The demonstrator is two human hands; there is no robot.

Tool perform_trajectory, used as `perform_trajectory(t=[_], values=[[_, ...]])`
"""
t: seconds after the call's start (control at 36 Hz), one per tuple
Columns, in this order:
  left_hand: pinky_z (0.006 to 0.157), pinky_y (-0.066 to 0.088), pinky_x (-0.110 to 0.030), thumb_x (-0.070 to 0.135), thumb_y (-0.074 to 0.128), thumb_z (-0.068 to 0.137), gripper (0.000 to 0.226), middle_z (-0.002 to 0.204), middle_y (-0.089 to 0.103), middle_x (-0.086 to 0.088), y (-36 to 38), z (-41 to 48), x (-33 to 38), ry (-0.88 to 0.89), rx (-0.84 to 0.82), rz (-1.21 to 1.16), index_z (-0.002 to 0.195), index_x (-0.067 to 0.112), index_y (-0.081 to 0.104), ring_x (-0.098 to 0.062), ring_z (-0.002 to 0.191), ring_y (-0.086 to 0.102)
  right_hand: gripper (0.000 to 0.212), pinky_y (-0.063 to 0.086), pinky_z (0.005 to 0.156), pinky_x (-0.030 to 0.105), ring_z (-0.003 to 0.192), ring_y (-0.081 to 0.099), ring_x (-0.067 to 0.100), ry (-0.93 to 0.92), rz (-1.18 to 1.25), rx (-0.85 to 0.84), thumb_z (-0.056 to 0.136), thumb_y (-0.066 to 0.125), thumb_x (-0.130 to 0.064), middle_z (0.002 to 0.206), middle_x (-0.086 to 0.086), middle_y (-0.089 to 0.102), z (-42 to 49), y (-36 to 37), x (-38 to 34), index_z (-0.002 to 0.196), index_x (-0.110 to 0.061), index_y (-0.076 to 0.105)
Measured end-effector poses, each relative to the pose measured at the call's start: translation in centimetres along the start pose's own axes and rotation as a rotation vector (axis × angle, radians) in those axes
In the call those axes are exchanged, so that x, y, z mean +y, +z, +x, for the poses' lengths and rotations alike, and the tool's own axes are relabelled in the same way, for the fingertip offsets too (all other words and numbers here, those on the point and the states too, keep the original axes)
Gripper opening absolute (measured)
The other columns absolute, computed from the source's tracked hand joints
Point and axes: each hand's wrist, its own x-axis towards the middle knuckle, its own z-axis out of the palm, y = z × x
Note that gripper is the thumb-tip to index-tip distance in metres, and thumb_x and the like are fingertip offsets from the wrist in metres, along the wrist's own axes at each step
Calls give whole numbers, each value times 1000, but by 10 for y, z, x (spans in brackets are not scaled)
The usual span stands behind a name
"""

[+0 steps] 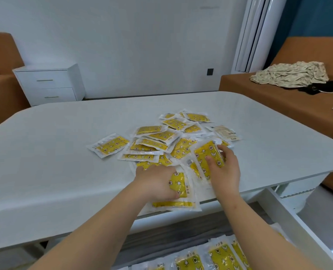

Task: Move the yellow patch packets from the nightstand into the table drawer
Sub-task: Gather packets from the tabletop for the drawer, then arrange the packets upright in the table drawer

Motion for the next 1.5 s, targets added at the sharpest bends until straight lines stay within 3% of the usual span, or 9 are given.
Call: perform_trajectory(t=[0.31,0.44,0.56,0.72,0.89,0.97,1.08,1.19,1.5], values=[[104,36,-31,32,68,83,79,151,31,-5,-4,9,3,-81,-52,-273,147,12,24,-24,135,35,57,40,94,27,110,48,13,159,206,-53,89,61,-25,120,-5,46,4,-6,3,141,-18,37],[105,38,-37,35,68,82,75,147,37,-4,0,11,3,-96,35,-185,145,16,31,-25,132,38,10,56,72,20,83,66,8,160,319,-167,90,60,-16,94,-5,69,0,-14,3,95,-24,63],[96,41,-32,33,61,86,60,135,47,1,8,2,5,-55,168,-148,139,17,38,-21,126,44,17,56,65,23,70,68,7,188,460,-200,90,58,-12,76,-9,72,-6,-26,5,83,-25,66],[79,49,-29,29,66,82,25,99,63,13,29,-33,-4,-59,370,-713,104,29,56,-9,90,60,9,57,59,27,65,69,13,270,658,-397,88,57,-12,75,0,73,-24,-47,19,92,-15,64],[73,50,-23,21,72,77,24,81,64,19,72,-66,-9,-9,519,-920,84,36,54,3,81,60,75,59,63,33,73,70,20,330,657,-724,26,93,-46,86,8,73,-31,-61,45,91,-16,69],[70,50,-14,15,76,74,26,79,68,24,91,-75,-17,32,434,-928,75,36,61,6,76,62,78,58,64,32,73,69,21,390,601,-834,24,94,-42,86,9,72,-38,-61,55,91,-13,70],[76,55,-30,14,76,74,21,78,70,13,116,-73,-28,-58,266,-925,75,32,66,-4,79,66,64,58,61,27,71,71,18,428,501,-942,25,95,-32,83,7,73,-46,-56,56,83,-15,74],[71,51,-23,6,74,76,30,87,68,9,124,-64,-36,-240,213,-1099,85,30,58,-6,83,64,29,58,63,27,70,70,17,487,357,-996,64,73,-4,81,5,73,-49,-51,53,91,-12,67],[80,54,-47,0,69,75,54,104,66,-18,136,-56,-44,-545,19,-1444,122,14,48,-36,91,65,31,59,71,34,79,71,23,520,199,-1081,66,68,-16,89,7,74,-52,-54,55,97,-13,66]])
